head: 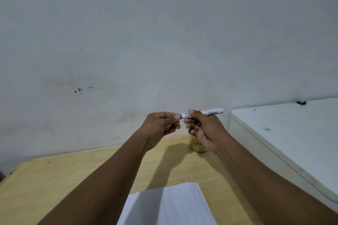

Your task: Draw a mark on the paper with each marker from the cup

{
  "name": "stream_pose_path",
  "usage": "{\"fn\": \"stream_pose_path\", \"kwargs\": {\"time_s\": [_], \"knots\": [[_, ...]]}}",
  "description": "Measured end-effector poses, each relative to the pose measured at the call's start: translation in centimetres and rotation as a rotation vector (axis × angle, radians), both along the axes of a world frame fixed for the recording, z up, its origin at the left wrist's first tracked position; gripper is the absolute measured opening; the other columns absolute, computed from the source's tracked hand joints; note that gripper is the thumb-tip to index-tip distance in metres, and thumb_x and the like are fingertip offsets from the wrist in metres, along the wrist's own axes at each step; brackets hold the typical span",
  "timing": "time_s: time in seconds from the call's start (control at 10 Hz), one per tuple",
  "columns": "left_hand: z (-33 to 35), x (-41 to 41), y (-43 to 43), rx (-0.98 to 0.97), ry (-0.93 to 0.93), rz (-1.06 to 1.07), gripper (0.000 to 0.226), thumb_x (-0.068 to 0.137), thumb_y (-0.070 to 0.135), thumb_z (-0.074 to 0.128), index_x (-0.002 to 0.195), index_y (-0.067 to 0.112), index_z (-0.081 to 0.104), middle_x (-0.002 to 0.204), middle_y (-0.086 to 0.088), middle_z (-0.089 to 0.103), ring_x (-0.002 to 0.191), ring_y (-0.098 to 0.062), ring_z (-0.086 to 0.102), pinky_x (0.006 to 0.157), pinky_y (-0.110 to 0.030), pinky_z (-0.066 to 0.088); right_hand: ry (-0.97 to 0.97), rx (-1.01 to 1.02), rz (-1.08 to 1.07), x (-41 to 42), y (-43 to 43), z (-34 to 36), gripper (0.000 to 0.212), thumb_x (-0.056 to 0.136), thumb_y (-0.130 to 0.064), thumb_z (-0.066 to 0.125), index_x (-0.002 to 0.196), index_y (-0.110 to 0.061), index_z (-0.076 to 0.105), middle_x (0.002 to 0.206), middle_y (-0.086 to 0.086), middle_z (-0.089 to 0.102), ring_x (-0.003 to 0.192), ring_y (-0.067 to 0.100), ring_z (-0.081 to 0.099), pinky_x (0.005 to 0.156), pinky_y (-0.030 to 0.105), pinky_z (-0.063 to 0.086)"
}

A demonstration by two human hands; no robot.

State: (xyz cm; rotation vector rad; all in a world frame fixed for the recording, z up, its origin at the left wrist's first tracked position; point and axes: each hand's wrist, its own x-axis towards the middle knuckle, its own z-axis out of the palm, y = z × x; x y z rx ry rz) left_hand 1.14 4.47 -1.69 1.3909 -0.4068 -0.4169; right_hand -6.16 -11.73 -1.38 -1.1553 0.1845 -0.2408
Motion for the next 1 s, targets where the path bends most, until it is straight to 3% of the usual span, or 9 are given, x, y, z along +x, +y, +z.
{"fn": "stream_pose_path", "kwargs": {"time_s": [0.1, 0.2, 0.3, 0.4, 0.6, 0.7, 0.8, 0.9, 1.0], "knots": [[0.3, 1.0, -0.3, 0.056, -0.075, 0.044, 0.011, 0.088, 0.015, 0.076, 0.092, 0.005, 0.077, 0.075, -0.005, 0.071, 0.071, -0.018, 0.069, 0.071, -0.028, 0.054, 0.052, -0.048, 0.029, 1.1, -0.4, 0.2, 0.021, 0.093, -0.026, 0.073, 0.089, -0.005, 0.071, 0.072, 0.011, 0.072, 0.053, 0.014, 0.065, 0.047, 0.023, 0.042], [0.7, 1.8, -0.6, 0.107, -0.158, 0.13, 0.009, 0.089, 0.014, 0.076, 0.092, 0.005, 0.076, 0.075, -0.005, 0.069, 0.069, -0.019, 0.067, 0.067, -0.027, 0.055, 0.241, -0.229, 0.076, 1.7, -1.6, 1.1, 0.049, 0.087, -0.054, 0.073, 0.095, -0.007, 0.065, 0.065, 0.008, 0.071, 0.046, 0.013, 0.061, 0.041, 0.021, 0.039], [1.6, 2.9, -1.2, 0.182, -0.279, 0.211, 0.005, 0.087, 0.012, 0.077, 0.086, 0.008, 0.075, 0.073, -0.006, 0.07, 0.068, -0.019, 0.067, 0.064, -0.027, 0.054, 0.391, -0.337, -0.04, 2.2, -4.3, 1.7, 0.07, 0.082, -0.073, 0.064, 0.092, -0.004, 0.065, 0.061, 0.012, 0.068, 0.037, 0.013, 0.054, 0.034, 0.019, 0.033], [2.1, 4.1, -2.1, 0.303, -0.416, 0.248, 0.005, 0.086, 0.014, 0.078, 0.084, 0.01, 0.076, 0.074, -0.011, 0.073, 0.067, -0.017, 0.067, 0.065, -0.029, 0.054, 0.418, -0.471, -0.199, 2.0, -7.5, 1.7, 0.065, 0.095, -0.061, 0.057, 0.099, 0.003, 0.067, 0.07, 0.019, 0.07, 0.043, 0.017, 0.055, 0.036, 0.021, 0.036], [2.1, 5.0, -5.3, 0.587, -0.676, 0.209, 0.008, 0.084, 0.018, 0.078, 0.089, 0.012, 0.078, 0.067, 0.002, 0.069, 0.062, -0.008, 0.061, 0.051, -0.007, 0.04, 0.426, -0.671, -0.266, 1.6, -10.3, 1.3, 0.045, 0.096, -0.044, 0.064, 0.102, 0.001, 0.068, 0.072, 0.016, 0.075, 0.046, 0.02, 0.061, 0.042, 0.025, 0.042], [2.0, 5.2, -7.1, 0.714, -0.757, 0.146, 0.015, 0.085, 0.022, 0.077, 0.097, 0.014, 0.079, 0.067, 0.009, 0.063, 0.065, -0.006, 0.057, 0.056, -0.014, 0.04, 0.422, -0.754, -0.243, 1.7, -10.4, 1.0, 0.04, 0.096, -0.039, 0.064, 0.103, 0.001, 0.068, 0.07, 0.013, 0.075, 0.045, 0.019, 0.062, 0.041, 0.022, 0.041], [1.9, 5.6, -8.3, 0.786, -0.775, 0.091, 0.023, 0.087, 0.024, 0.074, 0.108, 0.015, 0.079, 0.071, 0.008, 0.064, 0.076, -0.013, 0.063, 0.069, -0.025, 0.049, 0.382, -0.817, -0.204, 1.9, -10.4, 0.8, 0.04, 0.097, -0.034, 0.064, 0.105, 0.005, 0.067, 0.072, 0.013, 0.074, 0.042, 0.016, 0.063, 0.041, 0.021, 0.041], [1.9, 5.1, -8.3, 0.831, -0.748, 0.074, 0.034, 0.087, 0.03, 0.073, 0.119, 0.021, 0.074, 0.091, -0.001, 0.074, 0.094, -0.02, 0.07, 0.088, -0.037, 0.057, 0.363, -0.855, -0.184, 1.7, -9.8, 1.1, 0.034, 0.098, -0.031, 0.065, 0.104, 0.002, 0.068, 0.071, 0.011, 0.074, 0.043, 0.015, 0.064, 0.042, 0.022, 0.042], [2.8, 4.7, -7.8, 0.837, -0.751, 0.087, 0.04, 0.088, 0.034, 0.073, 0.126, 0.022, 0.069, 0.102, -0.002, 0.077, 0.1, -0.019, 0.069, 0.094, -0.041, 0.056, 0.333, -0.886, -0.189, 1.6, -9.0, 1.9, 0.029, 0.098, -0.03, 0.065, 0.1, -0.001, 0.069, 0.075, 0.011, 0.075, 0.05, 0.017, 0.066, 0.047, 0.025, 0.047]]}}
